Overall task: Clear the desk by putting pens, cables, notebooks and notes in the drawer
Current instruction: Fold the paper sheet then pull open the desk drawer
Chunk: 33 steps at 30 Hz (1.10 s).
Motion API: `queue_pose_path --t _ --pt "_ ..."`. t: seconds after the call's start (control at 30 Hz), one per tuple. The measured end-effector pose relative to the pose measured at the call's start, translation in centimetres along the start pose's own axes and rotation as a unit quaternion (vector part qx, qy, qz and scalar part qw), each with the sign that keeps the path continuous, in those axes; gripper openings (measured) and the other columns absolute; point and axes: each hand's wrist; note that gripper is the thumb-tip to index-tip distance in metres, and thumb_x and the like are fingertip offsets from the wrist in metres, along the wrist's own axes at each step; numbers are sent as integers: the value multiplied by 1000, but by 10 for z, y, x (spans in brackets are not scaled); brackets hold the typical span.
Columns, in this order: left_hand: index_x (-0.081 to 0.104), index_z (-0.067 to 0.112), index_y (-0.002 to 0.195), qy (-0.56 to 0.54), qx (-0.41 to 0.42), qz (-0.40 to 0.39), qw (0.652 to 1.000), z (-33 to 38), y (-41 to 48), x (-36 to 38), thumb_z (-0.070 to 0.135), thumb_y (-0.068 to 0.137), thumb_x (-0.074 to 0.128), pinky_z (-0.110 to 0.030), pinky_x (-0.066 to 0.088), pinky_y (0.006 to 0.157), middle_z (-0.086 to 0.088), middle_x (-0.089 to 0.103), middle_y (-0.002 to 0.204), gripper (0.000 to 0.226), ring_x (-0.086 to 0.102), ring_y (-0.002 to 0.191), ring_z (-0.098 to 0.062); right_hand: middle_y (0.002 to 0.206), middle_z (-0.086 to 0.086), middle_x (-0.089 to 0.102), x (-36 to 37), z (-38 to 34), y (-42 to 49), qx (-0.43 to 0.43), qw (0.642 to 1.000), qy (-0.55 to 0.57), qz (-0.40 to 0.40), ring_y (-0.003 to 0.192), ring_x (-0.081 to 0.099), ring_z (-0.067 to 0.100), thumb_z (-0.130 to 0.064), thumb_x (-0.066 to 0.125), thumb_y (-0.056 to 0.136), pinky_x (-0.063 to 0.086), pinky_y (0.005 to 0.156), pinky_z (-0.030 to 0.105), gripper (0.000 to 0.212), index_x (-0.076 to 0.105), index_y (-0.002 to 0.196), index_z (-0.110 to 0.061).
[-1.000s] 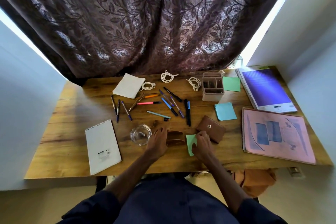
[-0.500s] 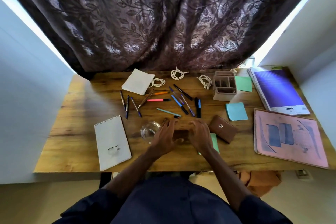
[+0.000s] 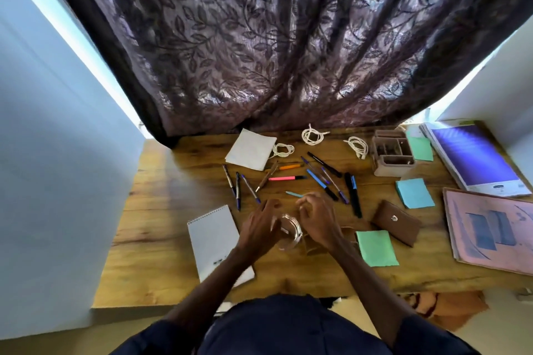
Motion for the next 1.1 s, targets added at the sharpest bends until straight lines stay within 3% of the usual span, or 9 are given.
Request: queue_pose_path --t 0.07,0.23,0.37,0.53,0.8,0.87,0.97,1.1 --pt "55 11 121 6 -6 4 1000 -11 7 -12 15 87 71 -32 52 67 -8 61 118 38 63 101 -27 105 -5 62 5 -7 9 12 1000 -2 -8 98 54 4 -11 66 89 38 82 12 13 71 98 -19" --pt "55 14 121 29 -47 15 998 -43 29 -32 18 88 63 -41 57 72 -10 62 116 34 63 100 -30 99 -4 66 14 -19 32 42 999 6 -5 96 61 10 -12 67 86 54 88 32 12 69 91 -23" --pt "57 16 114 21 -70 18 997 -56 47 -42 15 86 64 -37 56 68 -7 62 114 29 63 99 -27 99 -2 68 19 -25 51 47 999 13 -13 93 64 10 -11 70 85 57 84 34 12 72 94 -19" --pt "59 19 107 22 -122 34 992 -68 79 -49 20 85 64 -36 53 61 -4 63 110 23 64 94 -27 107 2 69 25 -29 86 66 997 17 -29 102 64 17 -11 69 86 54 91 37 23 69 108 -16" --pt "59 23 112 29 -191 39 980 -97 150 -58 17 83 65 -39 52 75 -5 61 118 30 60 109 -30 112 7 71 31 -29 170 71 996 25 -51 105 67 26 -14 67 84 54 91 40 33 66 116 -12" --pt "60 20 110 14 -195 43 980 -109 160 -54 15 82 65 -42 52 80 -8 59 118 28 59 109 -32 116 11 70 40 -31 183 57 995 12 -76 112 64 29 -13 67 85 50 97 38 35 66 119 -10" --pt "60 18 108 24 -200 47 978 -126 174 -48 15 83 65 -41 51 77 -9 60 116 25 62 101 -33 118 13 69 58 -34 200 68 989 -3 -132 114 62 31 -11 67 82 49 94 37 39 66 121 -10" --pt "63 16 107 44 -201 35 978 -142 193 -47 15 85 67 -41 53 84 -9 61 120 22 56 115 -31 125 16 62 85 -38 213 -5 990 -18 -142 122 56 33 -3 63 81 47 101 41 39 64 120 -4"
Point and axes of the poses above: each hand's wrist, its own y-axis towards the middle knuckle, its own x-axis out of the palm, z = x × y
